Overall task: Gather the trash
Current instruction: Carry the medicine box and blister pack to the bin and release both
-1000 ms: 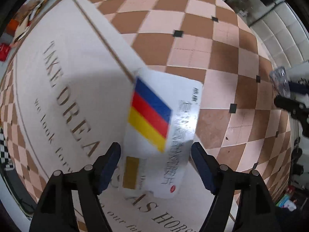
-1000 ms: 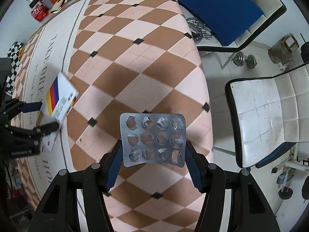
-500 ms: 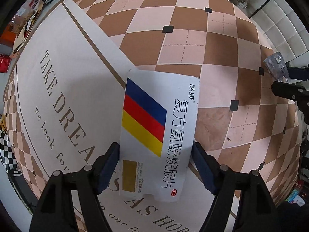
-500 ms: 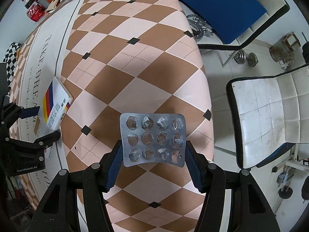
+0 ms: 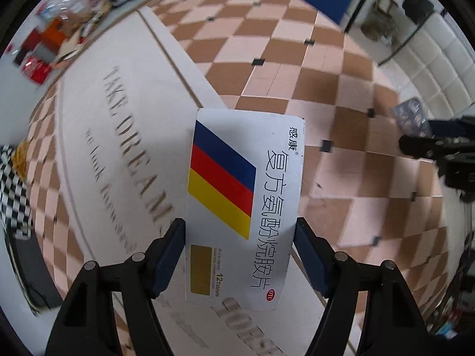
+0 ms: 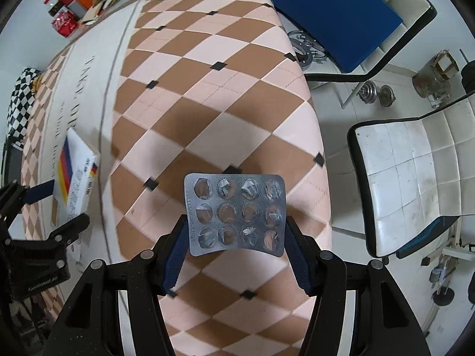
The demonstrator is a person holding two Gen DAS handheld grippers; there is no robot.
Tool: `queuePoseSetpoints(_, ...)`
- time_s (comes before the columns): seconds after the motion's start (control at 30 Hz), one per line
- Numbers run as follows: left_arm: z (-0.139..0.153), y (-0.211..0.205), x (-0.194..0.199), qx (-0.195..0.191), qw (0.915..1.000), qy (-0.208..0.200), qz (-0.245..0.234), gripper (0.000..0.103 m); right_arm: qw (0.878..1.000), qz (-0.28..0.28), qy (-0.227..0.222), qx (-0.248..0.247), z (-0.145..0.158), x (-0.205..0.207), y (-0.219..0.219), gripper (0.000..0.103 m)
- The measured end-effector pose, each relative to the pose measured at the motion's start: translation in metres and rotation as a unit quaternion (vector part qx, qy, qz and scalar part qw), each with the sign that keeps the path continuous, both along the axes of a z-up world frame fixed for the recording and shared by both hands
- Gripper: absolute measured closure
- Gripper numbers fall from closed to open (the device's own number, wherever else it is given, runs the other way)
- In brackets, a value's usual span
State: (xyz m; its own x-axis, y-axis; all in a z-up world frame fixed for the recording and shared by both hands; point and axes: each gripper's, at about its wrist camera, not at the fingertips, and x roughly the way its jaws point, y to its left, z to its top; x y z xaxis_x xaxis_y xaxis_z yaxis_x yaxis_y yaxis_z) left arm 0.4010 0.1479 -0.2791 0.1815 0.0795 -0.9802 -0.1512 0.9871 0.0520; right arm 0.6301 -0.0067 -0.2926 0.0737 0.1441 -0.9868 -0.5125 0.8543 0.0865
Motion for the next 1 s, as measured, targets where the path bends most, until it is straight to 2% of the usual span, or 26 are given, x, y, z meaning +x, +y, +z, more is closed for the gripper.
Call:
queuePoseSetpoints(0.1, 0.023, -0.009, -0.035, -0.004, 0.9993, -0.027, 0.027, 0.032, 1.000, 0.003, -0.006, 0.008, 0.012, -0.025, -0.007, 0.040)
queuePoseSetpoints(0.27, 0.060, -0.034, -0.101, -0.002, 0.9957, -0.071, 0.060, 0.032, 0.999, 0.004, -0.014, 0.029, 0.037, -0.088, -0.026, 0.040)
queuePoseSetpoints(0.43, 0.088, -0.060, -0.183, -0.011, 0.9905, -0.106, 0.087, 0.032, 0.998, 0.005, -0.032, 0.051, 0.065, -0.184, -0.054, 0.040)
queuePoseSetpoints(0.57, 0.088, -0.075, -0.249, -0.035, 0.9881, -0.116, 0.096, 0.032, 0.997, -0.001, -0.036, 0.061, 0.075, -0.263, -0.078, 0.040)
queuePoseSetpoints(0.77, 0.062, -0.105, -0.365, -0.102, 0.9819, -0.103, 0.121, 0.032, 0.997, -0.029, -0.015, 0.067, 0.067, -0.404, -0.129, 0.040)
queuePoseSetpoints(0.93, 0.007, -0.121, -0.442, -0.156, 0.9728, -0.052, 0.163, 0.032, 0.996, -0.047, 0.055, 0.047, 0.015, -0.494, -0.174, 0.040)
queuePoseSetpoints(1.0, -0.031, -0.126, -0.464, -0.179, 0.9665, -0.021, 0.183, 0.032, 0.995, -0.050, 0.084, 0.036, -0.015, -0.518, -0.187, 0.040)
